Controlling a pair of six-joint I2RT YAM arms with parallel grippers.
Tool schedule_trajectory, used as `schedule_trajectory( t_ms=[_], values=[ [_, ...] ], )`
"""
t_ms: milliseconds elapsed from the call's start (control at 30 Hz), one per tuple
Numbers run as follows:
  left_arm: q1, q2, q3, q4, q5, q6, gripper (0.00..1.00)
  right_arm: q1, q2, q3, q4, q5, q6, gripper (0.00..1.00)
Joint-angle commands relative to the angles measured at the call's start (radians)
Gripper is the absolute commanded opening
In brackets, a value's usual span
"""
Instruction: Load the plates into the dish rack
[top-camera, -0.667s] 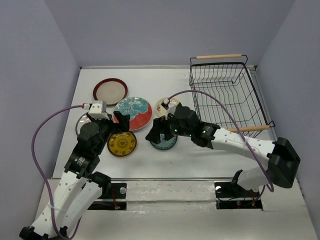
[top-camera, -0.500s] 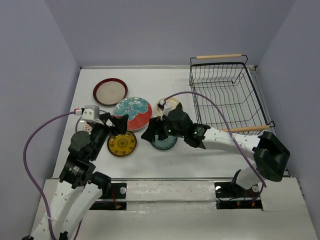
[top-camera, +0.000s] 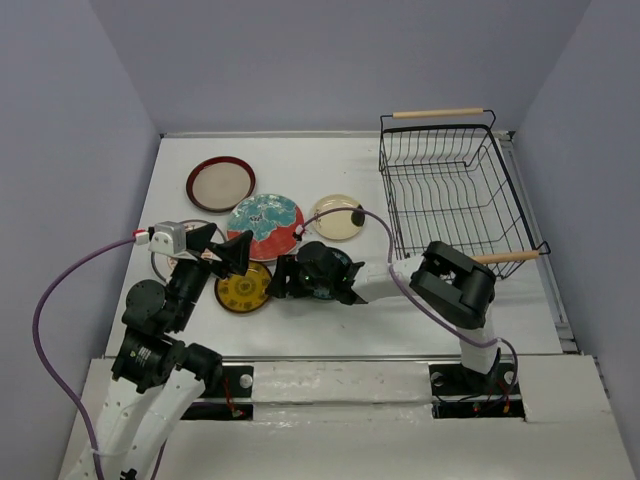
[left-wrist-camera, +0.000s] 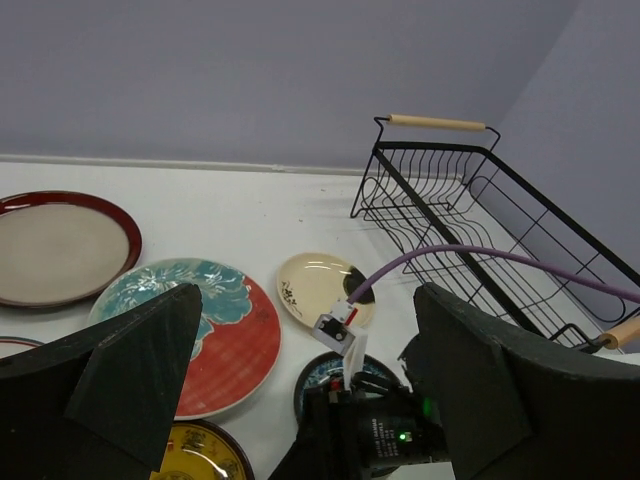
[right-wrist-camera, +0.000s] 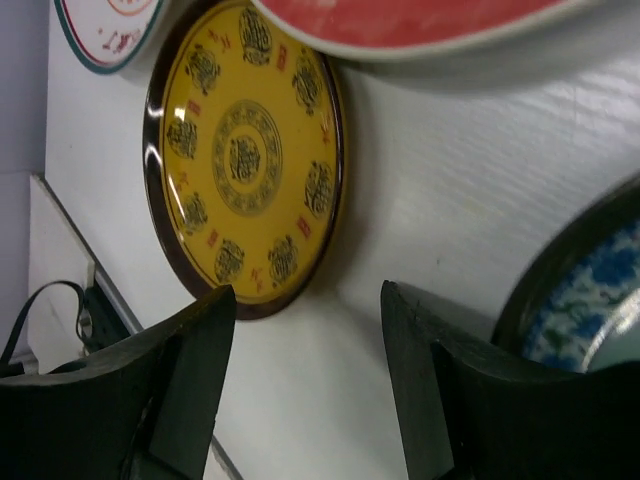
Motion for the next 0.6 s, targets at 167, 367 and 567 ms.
schedule_trajectory(
  t_ms=[167, 367, 567],
  values=[
    [-0.01, -0.008, -0.003, 0.042, 0.015, 0.017, 0.99, 0.01, 0.135, 0.145, 0.096, 0.031, 0.07, 0.57],
    [-0.01, -0.003, -0.003, 0.041, 0.015, 0.019, 0.99, 0.01, 0.168, 0.17, 0.06, 0.094, 0.108, 0.33],
    [-0.01, 0.0, -0.003, 0.041, 0.015, 0.022, 0.99, 0.019, 0.012, 0.039, 0.017, 0.174, 0.087, 0.07]
  ],
)
